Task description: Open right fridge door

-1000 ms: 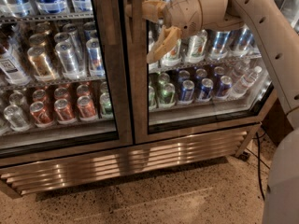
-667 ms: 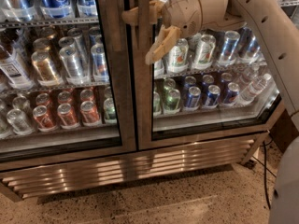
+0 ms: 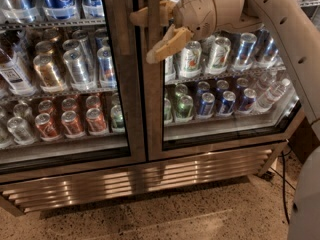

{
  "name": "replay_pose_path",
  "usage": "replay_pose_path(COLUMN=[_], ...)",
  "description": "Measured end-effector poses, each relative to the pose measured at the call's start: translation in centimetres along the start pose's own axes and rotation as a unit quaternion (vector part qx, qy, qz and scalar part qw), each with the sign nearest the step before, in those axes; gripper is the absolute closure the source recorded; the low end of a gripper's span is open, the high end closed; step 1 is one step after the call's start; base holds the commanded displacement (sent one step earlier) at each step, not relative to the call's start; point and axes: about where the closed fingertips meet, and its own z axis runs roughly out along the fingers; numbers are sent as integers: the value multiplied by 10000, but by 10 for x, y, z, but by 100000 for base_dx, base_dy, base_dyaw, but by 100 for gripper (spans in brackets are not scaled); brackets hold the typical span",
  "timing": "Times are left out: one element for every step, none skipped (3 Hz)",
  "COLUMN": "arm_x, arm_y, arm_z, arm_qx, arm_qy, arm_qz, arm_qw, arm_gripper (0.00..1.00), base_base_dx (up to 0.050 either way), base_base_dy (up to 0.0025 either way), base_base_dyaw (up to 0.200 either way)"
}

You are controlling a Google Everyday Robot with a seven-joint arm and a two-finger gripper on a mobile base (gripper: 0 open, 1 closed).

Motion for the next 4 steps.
replay_pose_path(arm_x=[0,0,0,0], arm_y=[0,0,0,0], arm_z=[0,0,0,0], arm_qx=[0,0,0,0], arm_qy=[0,0,0,0], arm_qz=[0,0,0,0], arm_qw=[10000,10000,10000,10000], arm_gripper=[43,66,89,100], base_base_dx=[0,0,0,0], base_base_dy=[0,0,0,0], base_base_dyaw=[0,0,0,0])
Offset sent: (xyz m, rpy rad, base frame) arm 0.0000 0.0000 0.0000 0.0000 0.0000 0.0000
